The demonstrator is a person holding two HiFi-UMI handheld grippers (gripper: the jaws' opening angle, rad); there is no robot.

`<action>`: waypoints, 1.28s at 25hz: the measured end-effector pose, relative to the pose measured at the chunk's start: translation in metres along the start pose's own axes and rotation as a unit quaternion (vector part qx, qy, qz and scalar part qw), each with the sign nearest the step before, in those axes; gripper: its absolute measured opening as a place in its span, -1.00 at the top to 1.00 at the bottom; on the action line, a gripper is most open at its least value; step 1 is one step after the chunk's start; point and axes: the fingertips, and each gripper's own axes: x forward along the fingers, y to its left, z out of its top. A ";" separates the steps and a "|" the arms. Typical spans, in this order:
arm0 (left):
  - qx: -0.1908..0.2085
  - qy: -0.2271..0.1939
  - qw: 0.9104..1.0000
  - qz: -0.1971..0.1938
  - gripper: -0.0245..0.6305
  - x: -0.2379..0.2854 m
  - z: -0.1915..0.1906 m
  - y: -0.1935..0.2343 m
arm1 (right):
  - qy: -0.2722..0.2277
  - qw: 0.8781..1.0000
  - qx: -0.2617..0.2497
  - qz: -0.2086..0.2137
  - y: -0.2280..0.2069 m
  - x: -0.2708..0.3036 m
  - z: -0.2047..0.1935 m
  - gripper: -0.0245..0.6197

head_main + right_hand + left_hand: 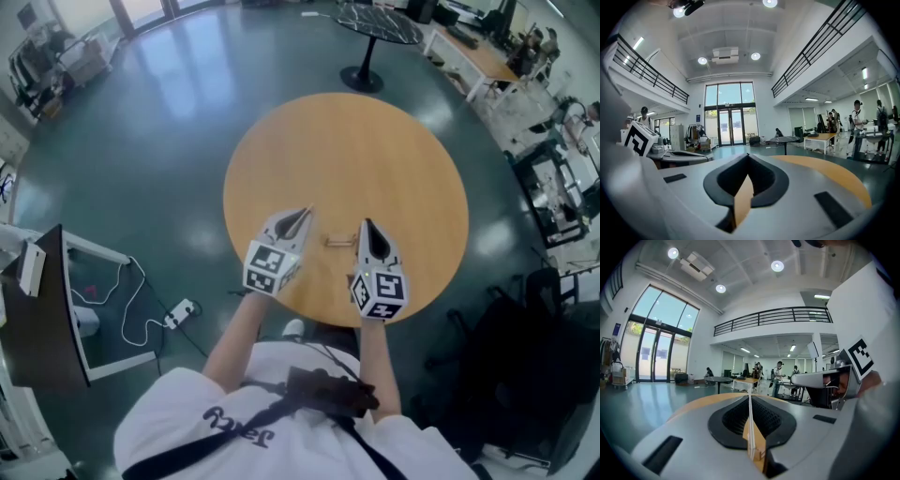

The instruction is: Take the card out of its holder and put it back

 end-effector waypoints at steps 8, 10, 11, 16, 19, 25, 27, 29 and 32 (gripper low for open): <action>0.027 0.030 0.999 -0.030 0.84 0.007 -0.014 0.010 | 0.019 1.000 0.015 -0.014 -0.012 -0.002 -0.015 0.90; 0.040 0.038 0.997 -0.045 0.84 0.011 -0.017 0.010 | 0.023 0.999 0.019 -0.018 -0.016 -0.005 -0.018 0.90; 0.047 0.041 0.997 -0.053 0.84 0.013 -0.017 0.010 | 0.023 0.999 0.020 -0.019 -0.018 -0.006 -0.019 0.90; 0.084 0.062 0.989 -0.102 0.84 0.031 -0.019 0.005 | 0.030 0.999 0.031 -0.028 -0.032 -0.010 -0.026 0.90; 0.093 0.067 0.985 -0.126 0.84 0.042 -0.018 0.002 | 0.035 0.998 0.038 -0.035 -0.039 -0.010 -0.031 0.90; 0.094 0.066 0.981 -0.158 0.84 0.064 -0.012 -0.014 | 0.046 0.997 0.048 -0.039 -0.050 -0.012 -0.039 0.90; 0.095 0.067 0.978 -0.171 0.84 0.069 -0.012 -0.019 | 0.050 0.997 0.051 -0.040 -0.051 -0.012 -0.043 0.90; 0.092 0.070 0.976 -0.183 0.84 0.073 -0.015 -0.026 | 0.054 0.996 0.059 -0.040 -0.052 -0.012 -0.046 0.90; 0.088 0.075 0.972 -0.203 0.84 0.079 -0.020 -0.039 | 0.055 0.995 0.070 -0.044 -0.059 -0.014 -0.047 0.90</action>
